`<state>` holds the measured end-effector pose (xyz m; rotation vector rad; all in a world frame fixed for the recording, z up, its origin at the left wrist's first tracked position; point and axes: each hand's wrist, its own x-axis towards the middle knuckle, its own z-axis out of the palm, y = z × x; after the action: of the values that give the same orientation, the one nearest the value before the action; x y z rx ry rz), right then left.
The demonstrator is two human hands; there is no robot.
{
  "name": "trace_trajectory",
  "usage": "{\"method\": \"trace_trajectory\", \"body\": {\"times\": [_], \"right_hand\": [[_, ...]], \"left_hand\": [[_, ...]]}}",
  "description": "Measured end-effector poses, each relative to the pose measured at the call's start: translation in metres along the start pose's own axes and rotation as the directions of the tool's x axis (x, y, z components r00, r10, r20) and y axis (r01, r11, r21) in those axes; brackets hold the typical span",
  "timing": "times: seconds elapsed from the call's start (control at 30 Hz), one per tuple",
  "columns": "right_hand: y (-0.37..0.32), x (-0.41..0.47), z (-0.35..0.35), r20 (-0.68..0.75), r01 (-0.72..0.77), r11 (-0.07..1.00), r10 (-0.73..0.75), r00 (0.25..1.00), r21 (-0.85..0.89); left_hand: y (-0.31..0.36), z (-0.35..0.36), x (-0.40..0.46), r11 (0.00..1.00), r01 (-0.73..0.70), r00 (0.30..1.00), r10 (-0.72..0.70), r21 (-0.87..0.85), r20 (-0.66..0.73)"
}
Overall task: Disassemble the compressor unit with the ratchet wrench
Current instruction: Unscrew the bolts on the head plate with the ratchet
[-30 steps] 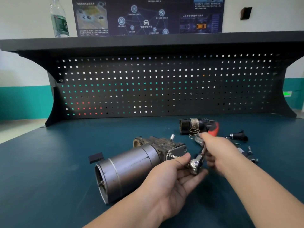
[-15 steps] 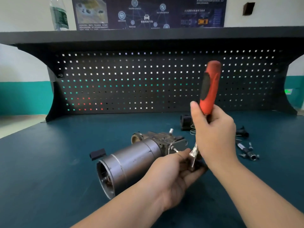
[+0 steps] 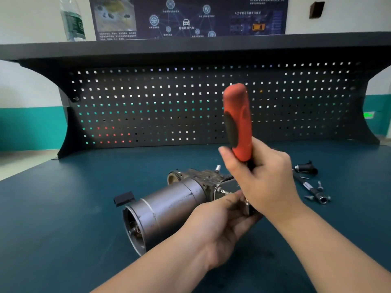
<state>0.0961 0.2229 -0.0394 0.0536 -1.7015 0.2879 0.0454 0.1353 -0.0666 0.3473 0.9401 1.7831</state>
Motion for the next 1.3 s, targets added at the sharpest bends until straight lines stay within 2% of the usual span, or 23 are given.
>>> {"method": "trace_trajectory", "body": {"times": [0.07,0.1,0.17,0.23,0.27,0.3,0.37,0.43,0.47,0.53,0.6,0.67,0.73,0.8,0.83,0.87,0.93,1.0,1.07,1.13,1.17,1.23,1.3], "right_hand": [[0.006,0.002,0.002,-0.075,-0.241,0.97,0.243,0.967,0.039],[0.012,0.002,0.002,-0.108,-0.409,0.912,0.411,0.905,0.047],[0.027,0.001,0.0,-0.11,-0.76,0.643,0.765,0.634,0.09],[0.038,-0.002,0.0,-0.034,-0.931,0.319,0.947,0.318,0.176],[0.038,-0.003,0.0,-0.011,-0.946,0.259,0.965,0.262,0.196],[0.038,-0.004,0.0,-0.026,-0.927,0.316,0.948,0.317,0.2],[0.029,-0.001,-0.001,-0.09,-0.767,0.609,0.791,0.605,0.201],[0.013,0.005,-0.004,-0.061,-0.477,0.855,0.498,0.865,0.204],[0.005,0.006,-0.004,-0.019,-0.341,0.92,0.351,0.936,0.192],[-0.001,0.003,-0.002,0.034,-0.181,0.973,0.178,0.984,0.141],[0.003,0.003,-0.001,-0.02,-0.249,0.961,0.253,0.967,0.122],[0.018,0.005,-0.001,-0.093,-0.528,0.842,0.538,0.838,0.111],[0.036,0.002,-0.002,-0.054,-0.859,0.493,0.87,0.49,0.137],[0.043,-0.004,-0.001,0.084,-0.973,0.091,0.99,0.111,0.212],[0.043,-0.006,0.0,0.109,-0.972,0.011,0.993,0.038,0.233],[0.042,-0.007,0.002,0.09,-0.969,0.04,0.994,0.064,0.244],[0.033,-0.002,0.002,-0.022,-0.886,0.35,0.932,0.361,0.303],[0.014,0.006,-0.003,-0.076,-0.629,0.719,0.674,0.735,0.296],[-0.002,0.007,-0.005,0.01,-0.321,0.928,0.325,0.946,0.19],[-0.009,0.002,-0.003,0.065,-0.105,0.991,0.1,0.993,0.079],[-0.009,0.0,-0.002,0.05,-0.091,0.994,0.087,0.995,0.064],[0.0,0.003,0.0,-0.037,-0.269,0.957,0.274,0.961,0.112],[0.015,0.004,0.0,-0.113,-0.586,0.799,0.6,0.792,0.133]], "left_hand": [[0.0,0.0,0.001,1.0,0.009,1.0,-0.009,-0.002,-0.019],[0.001,-0.001,0.001,1.0,0.013,0.999,-0.013,-0.004,-0.031],[0.001,0.0,0.002,1.0,0.02,0.999,-0.021,-0.008,-0.036],[0.001,0.0,0.001,0.999,0.027,0.999,-0.028,-0.02,-0.036],[0.001,0.0,0.002,0.999,0.028,0.999,-0.029,-0.024,-0.041],[0.0,0.0,0.002,0.999,0.027,0.999,-0.027,-0.02,-0.044],[-0.001,0.0,0.002,1.0,0.014,0.999,-0.014,-0.014,-0.043],[-0.001,0.0,0.001,1.0,-0.005,0.999,0.005,-0.007,-0.04],[0.0,0.0,0.001,1.0,-0.008,0.999,0.008,-0.002,-0.036],[-0.001,0.0,0.001,1.0,-0.003,1.0,0.003,0.011,-0.024],[-0.002,-0.001,0.002,1.0,0.003,1.0,-0.003,0.014,-0.024],[-0.001,0.0,0.003,1.0,0.009,1.0,-0.009,0.004,-0.028],[0.001,0.001,0.002,0.999,0.026,1.0,-0.027,-0.024,-0.005],[0.003,0.002,-0.001,0.998,0.042,0.999,-0.041,-0.042,0.018],[0.002,0.003,-0.001,0.998,0.045,0.999,-0.044,-0.047,0.017],[0.002,0.003,-0.001,0.998,0.043,0.999,-0.043,-0.05,0.008],[0.001,0.003,-0.001,0.998,0.03,0.999,-0.031,-0.053,-0.018],[0.0,0.002,0.0,0.999,0.015,0.999,-0.016,-0.049,-0.028],[0.0,0.001,-0.001,0.999,0.009,1.0,-0.009,-0.03,0.0],[-0.001,0.001,-0.001,1.0,0.009,1.0,-0.009,-0.004,0.022],[-0.001,0.0,-0.001,1.0,0.014,1.0,-0.014,0.002,0.025],[-0.001,0.001,0.0,1.0,0.025,1.0,-0.026,0.005,0.018],[0.0,0.001,0.001,0.999,0.038,0.999,-0.038,0.0,0.002]]}}
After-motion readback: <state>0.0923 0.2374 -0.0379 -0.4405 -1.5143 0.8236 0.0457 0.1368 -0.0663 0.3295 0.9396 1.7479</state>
